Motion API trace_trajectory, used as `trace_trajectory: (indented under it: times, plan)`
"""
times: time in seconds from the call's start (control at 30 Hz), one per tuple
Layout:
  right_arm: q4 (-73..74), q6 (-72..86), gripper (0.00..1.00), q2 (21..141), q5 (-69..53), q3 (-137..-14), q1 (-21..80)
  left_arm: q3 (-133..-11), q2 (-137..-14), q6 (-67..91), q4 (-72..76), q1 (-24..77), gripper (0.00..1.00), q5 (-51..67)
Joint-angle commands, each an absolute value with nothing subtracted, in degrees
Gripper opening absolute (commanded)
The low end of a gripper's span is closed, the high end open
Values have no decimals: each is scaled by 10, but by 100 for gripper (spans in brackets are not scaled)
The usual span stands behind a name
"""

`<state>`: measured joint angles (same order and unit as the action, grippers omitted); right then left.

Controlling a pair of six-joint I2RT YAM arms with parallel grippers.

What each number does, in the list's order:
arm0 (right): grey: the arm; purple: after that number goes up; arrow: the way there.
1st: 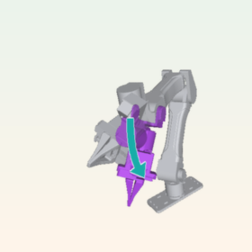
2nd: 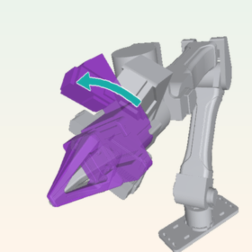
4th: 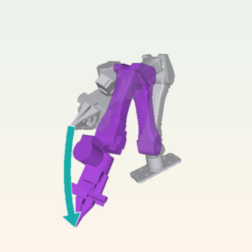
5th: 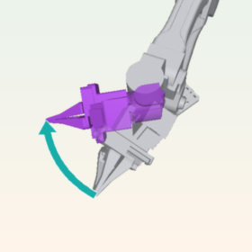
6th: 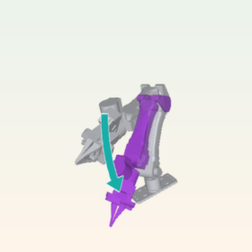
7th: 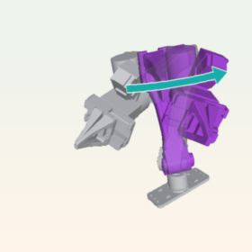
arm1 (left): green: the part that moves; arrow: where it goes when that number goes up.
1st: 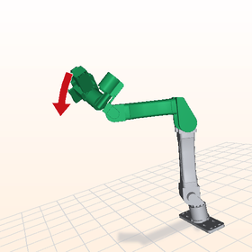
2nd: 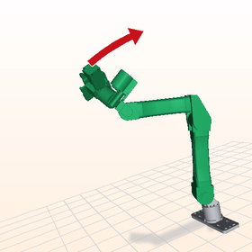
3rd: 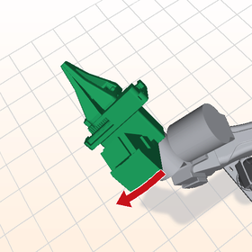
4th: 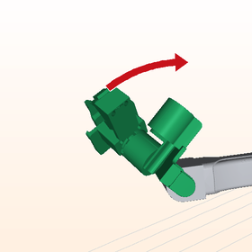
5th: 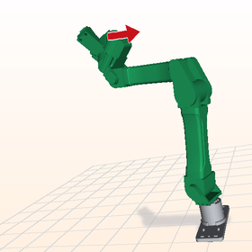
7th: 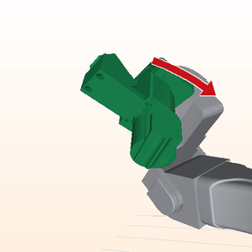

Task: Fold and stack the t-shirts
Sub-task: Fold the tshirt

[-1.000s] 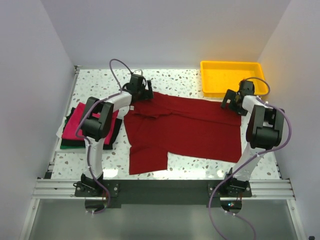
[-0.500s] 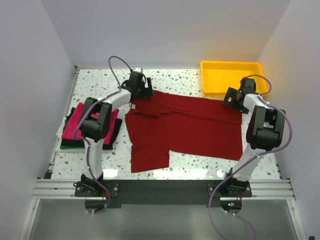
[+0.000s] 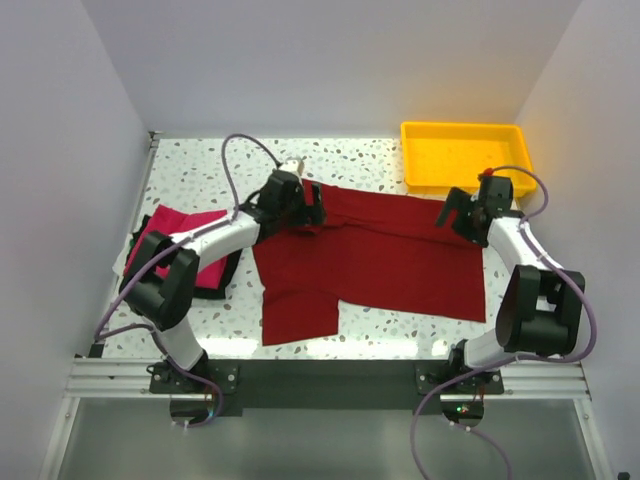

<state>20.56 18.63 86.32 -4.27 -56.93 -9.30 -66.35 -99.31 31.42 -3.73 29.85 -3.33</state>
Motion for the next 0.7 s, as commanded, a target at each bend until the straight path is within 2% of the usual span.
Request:
trace_trajectory:
  times: [0.0, 0.13, 0.23, 0.37, 0.5, 0.67]
  plan:
    - [231, 203, 99, 823, -66, -540, -64, -618, -966, 361, -9, 329, 100, -19]
    - [236, 210, 99, 788, -77, -510, -55, -587, -964, 380, -4, 346, 99, -53]
    - [230, 208, 99, 766, -96, -494, -54, -605, -993, 381, 19, 352, 88, -66]
    - [232, 206, 99, 765, -96, -492, -54, -613, -1015, 383, 31, 352, 84, -69]
    - [236, 202, 99, 764, -88, -494, -54, -637, -1044, 383, 19, 355, 71, -70]
    - [230, 202, 99, 763, -83, -492, -54, -642, -1067, 393, 40, 358, 62, -68]
